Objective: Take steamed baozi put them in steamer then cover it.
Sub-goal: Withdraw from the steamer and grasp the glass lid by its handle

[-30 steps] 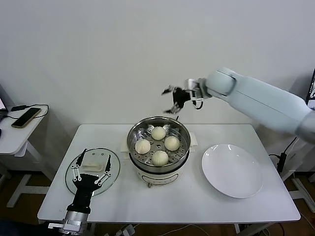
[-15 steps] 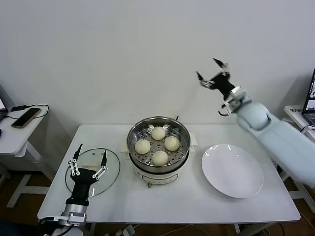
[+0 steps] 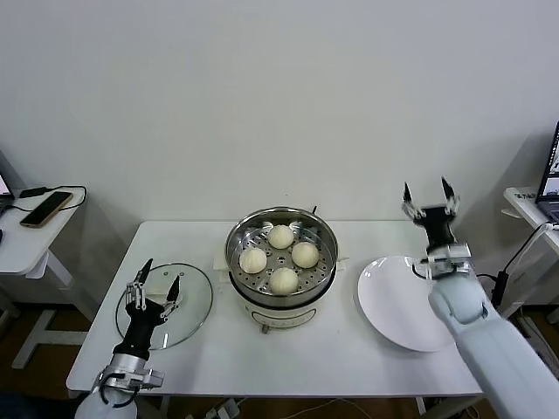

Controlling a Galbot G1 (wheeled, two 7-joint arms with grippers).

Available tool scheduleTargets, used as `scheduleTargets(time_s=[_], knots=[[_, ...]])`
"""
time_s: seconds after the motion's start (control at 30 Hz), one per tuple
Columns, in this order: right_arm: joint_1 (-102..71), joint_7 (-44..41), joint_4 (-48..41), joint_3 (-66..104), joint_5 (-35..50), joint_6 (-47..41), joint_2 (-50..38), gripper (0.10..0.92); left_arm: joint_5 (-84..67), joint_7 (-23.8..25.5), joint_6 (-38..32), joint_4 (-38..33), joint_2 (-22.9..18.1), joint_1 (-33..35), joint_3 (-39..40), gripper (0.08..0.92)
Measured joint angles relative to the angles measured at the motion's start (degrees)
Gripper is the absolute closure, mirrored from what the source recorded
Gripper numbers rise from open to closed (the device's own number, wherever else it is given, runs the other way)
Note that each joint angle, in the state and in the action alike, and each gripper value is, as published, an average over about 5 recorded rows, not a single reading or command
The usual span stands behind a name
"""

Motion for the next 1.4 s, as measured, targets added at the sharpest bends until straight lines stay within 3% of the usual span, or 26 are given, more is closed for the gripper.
scheduleTargets(time_s=[0.53,0.97,1.4], knots=[[-15.03,0.39,2.09,10.78,-4.69,2.47,9.38,0.203,24.9,-2.1,2.92,15.26,1.21,-4.74,-0.82,0.177],[-18.62,-0.59,1.19,13.44,-6.66,3.46,12.17,0.203,29.27,-3.27,4.06,21.56,1.43,-8.95,0.02,0.177],[-19.73,-1.2,0.25,14.21,-8.05,3.86,13.1,0.203,28.4,-3.51,5.06,23.55,0.75,-12.37,1.57,0.177]])
